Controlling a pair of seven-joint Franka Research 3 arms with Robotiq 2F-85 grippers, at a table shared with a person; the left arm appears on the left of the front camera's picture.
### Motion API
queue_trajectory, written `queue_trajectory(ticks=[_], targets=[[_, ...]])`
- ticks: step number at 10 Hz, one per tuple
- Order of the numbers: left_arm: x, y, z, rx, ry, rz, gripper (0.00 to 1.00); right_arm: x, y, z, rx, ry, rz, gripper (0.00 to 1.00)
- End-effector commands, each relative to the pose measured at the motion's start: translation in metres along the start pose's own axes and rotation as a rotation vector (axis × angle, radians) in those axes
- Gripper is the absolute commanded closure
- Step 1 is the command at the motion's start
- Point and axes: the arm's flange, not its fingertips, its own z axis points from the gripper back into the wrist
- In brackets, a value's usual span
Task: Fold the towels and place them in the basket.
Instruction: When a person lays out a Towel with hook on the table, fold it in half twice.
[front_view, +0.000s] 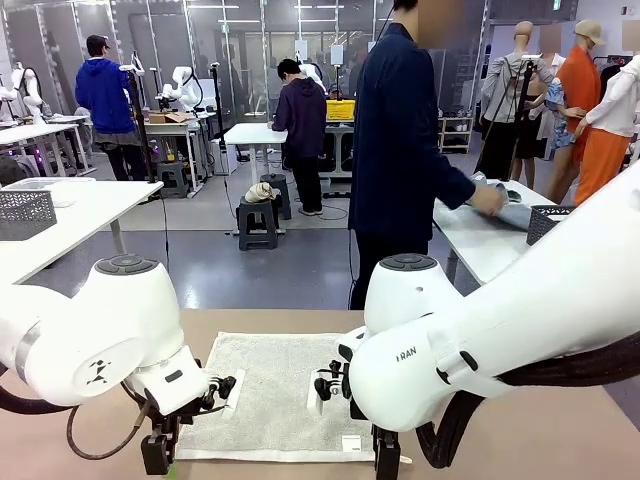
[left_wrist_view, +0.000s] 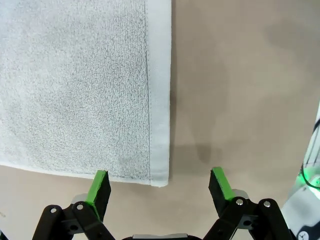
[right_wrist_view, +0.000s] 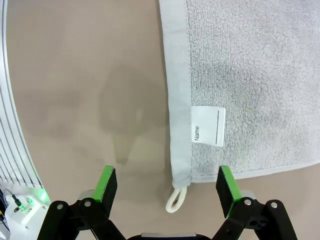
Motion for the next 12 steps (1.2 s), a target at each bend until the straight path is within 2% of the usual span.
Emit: queue_trajectory(ticks=[1,5,6,7,8,12], targets=[[0.0,0.004,-0.007,0.006,-0.046,-0.006,0.0,0.001,-0.006,-0.008,0.007,-0.025,0.039,0.0],[-0.002,0.008,-0.012,-0.007,-0.059,0.002,0.0,0.003,-0.008,-0.016,0.013,-0.025,0.059,0.0],[-0.002,0.008,-0.012,-0.005,-0.056,-0.003,0.03,0.003,-0.008,-0.017,0.008,-0.022,0.061,0.06],[-0.001,0.009,-0.012,-0.002,-0.052,-0.003,0.19,0.004,-0.008,-0.017,0.006,-0.017,0.06,0.19],[-0.001,0.009,-0.011,-0.001,-0.054,-0.002,0.22,0.004,-0.008,-0.017,-0.003,-0.016,0.059,0.21],[-0.001,0.014,-0.01,-0.012,-0.042,-0.008,0.22,0.005,-0.012,-0.017,-0.013,0.007,0.056,0.21]])
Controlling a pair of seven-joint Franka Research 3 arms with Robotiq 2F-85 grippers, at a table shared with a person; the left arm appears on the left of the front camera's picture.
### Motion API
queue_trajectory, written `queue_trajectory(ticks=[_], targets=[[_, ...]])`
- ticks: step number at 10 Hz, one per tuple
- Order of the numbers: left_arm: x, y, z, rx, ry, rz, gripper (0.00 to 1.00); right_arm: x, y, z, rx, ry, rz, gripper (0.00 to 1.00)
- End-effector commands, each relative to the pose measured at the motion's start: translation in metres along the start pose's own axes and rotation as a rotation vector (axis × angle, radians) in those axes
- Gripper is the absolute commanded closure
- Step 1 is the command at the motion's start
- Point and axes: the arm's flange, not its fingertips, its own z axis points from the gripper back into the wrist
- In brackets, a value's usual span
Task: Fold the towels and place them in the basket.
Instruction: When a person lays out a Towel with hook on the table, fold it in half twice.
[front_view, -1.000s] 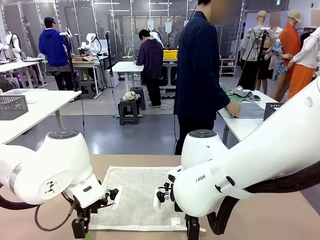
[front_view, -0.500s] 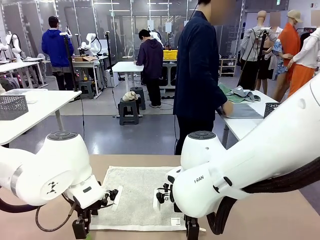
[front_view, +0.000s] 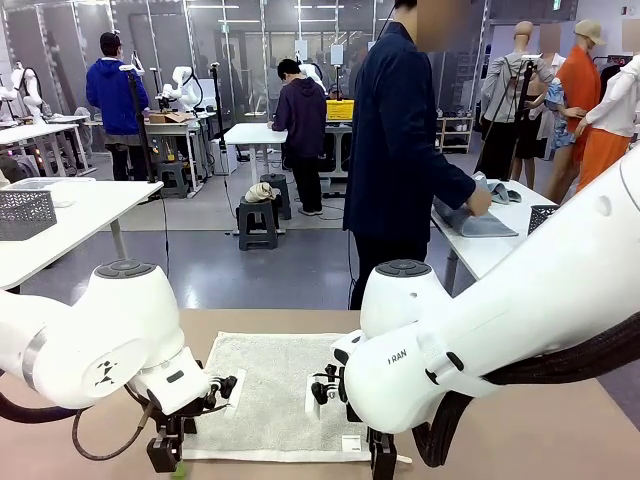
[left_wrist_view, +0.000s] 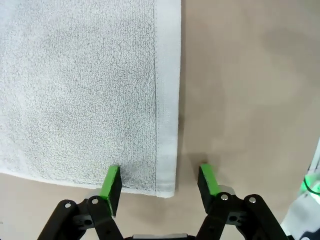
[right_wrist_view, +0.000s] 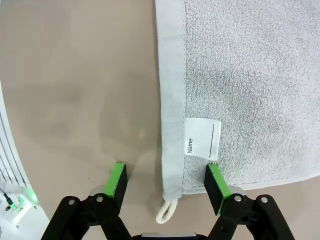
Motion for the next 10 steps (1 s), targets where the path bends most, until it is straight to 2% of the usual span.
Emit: queue_trajectory(ticks=[1,2,3,4,5,6,7,8,9,10], targets=[[0.0006,0.0079,-0.0011,-0.002,0.002,-0.019,0.33,0.0017,-0.0056,-0.0082,-0.01,0.016,0.011,0.41],[0.0013,0.0092,-0.0008,-0.004,0.005,-0.019,0.4,0.0025,-0.006,-0.0083,-0.01,0.017,0.006,0.41],[0.0018,0.0101,-0.0009,-0.009,0.007,-0.02,0.52,0.0029,-0.0064,-0.0083,-0.013,0.02,0.009,0.41],[0.0024,0.0108,-0.0014,-0.016,0.012,-0.019,0.59,0.0029,-0.0066,-0.0079,-0.014,0.028,0.011,0.34],[0.0026,0.0114,-0.0017,-0.019,0.014,-0.019,0.71,0.003,-0.007,-0.0075,-0.01,0.03,0.007,0.53],[0.0029,0.0115,-0.0017,-0.02,0.016,-0.02,0.78,0.0031,-0.0068,-0.007,-0.009,0.031,0.006,0.54],[0.0038,0.0122,-0.0012,-0.022,0.019,-0.023,0.89,0.0032,-0.0069,-0.0065,-0.006,0.032,0.002,0.73],[0.0041,0.0127,-0.0009,-0.021,0.023,-0.024,0.97,0.003,-0.007,-0.0063,-0.002,0.034,-0.002,0.74],[0.0046,0.0133,-0.001,-0.02,0.025,-0.026,1.0,0.0025,-0.0073,-0.0062,-0.002,0.033,-0.006,0.93],[0.0045,0.0131,-0.0002,-0.022,0.026,-0.027,1.0,0.0026,-0.0068,-0.0065,-0.002,0.034,-0.009,0.94]])
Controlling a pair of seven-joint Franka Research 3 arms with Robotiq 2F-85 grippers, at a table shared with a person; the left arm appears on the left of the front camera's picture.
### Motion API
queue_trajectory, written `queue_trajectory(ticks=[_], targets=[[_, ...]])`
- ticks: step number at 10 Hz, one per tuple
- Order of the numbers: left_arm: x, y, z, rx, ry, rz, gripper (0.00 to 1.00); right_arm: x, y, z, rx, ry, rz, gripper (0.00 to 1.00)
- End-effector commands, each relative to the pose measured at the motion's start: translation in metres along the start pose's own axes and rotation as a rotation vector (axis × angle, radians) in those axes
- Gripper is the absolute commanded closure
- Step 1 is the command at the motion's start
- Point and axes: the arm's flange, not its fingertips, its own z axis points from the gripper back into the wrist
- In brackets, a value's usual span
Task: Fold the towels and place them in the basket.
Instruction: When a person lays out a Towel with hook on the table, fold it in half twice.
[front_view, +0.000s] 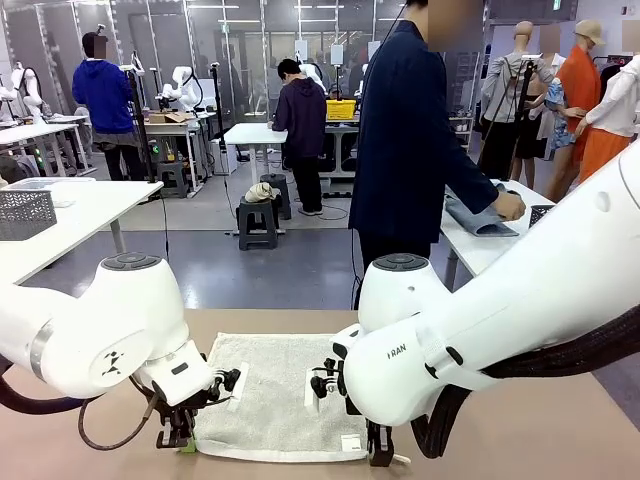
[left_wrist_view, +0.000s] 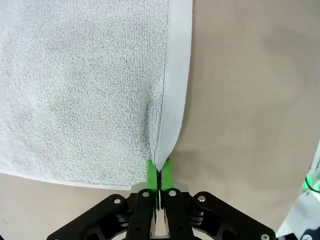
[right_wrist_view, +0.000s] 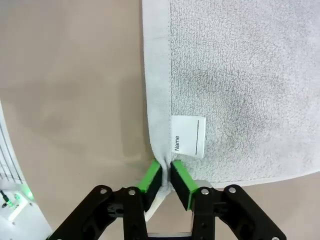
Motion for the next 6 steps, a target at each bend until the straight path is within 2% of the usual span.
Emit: queue_trajectory(ticks=[1,6], targets=[[0.0,0.004,-0.004,-0.023,0.024,-0.023,1.0,0.0,0.001,-0.011,0.013,0.029,-0.02,1.0],[0.005,0.005,0.005,-0.023,0.026,-0.05,1.0,0.002,0.002,0.002,0.005,0.049,-0.002,1.0]])
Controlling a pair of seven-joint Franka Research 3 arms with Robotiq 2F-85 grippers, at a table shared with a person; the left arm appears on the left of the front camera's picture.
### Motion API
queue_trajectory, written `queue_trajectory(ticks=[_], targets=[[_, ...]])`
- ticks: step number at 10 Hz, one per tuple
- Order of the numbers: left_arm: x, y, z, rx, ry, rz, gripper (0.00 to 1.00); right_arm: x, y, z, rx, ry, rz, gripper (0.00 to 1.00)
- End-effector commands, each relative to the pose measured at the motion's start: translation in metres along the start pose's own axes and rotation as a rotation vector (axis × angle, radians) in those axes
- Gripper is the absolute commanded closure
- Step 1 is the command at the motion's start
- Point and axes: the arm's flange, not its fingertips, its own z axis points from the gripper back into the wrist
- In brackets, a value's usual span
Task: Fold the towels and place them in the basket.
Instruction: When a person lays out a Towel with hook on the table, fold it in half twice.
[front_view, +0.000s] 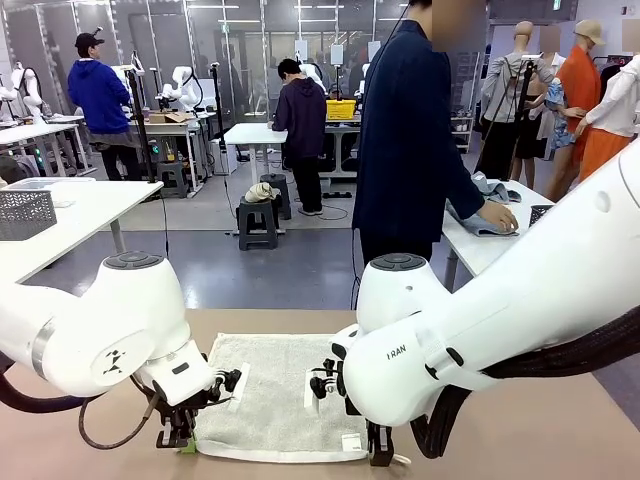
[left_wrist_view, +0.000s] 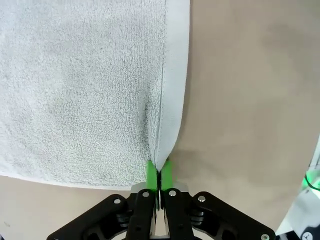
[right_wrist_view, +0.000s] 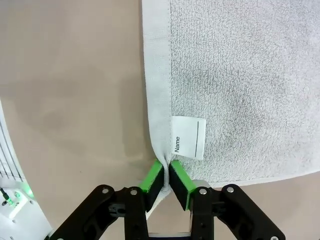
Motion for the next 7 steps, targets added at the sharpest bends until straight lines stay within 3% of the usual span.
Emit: queue_trajectory(ticks=[1,7], targets=[[0.004,0.007,0.009,-0.008,0.021,-0.04,1.0,0.0,0.001,0.007,0.001,0.031,-0.004,1.0],[0.011,0.012,0.051,0.036,0.027,-0.014,1.0,0.007,-0.006,0.049,-0.051,0.016,-0.001,1.0]])
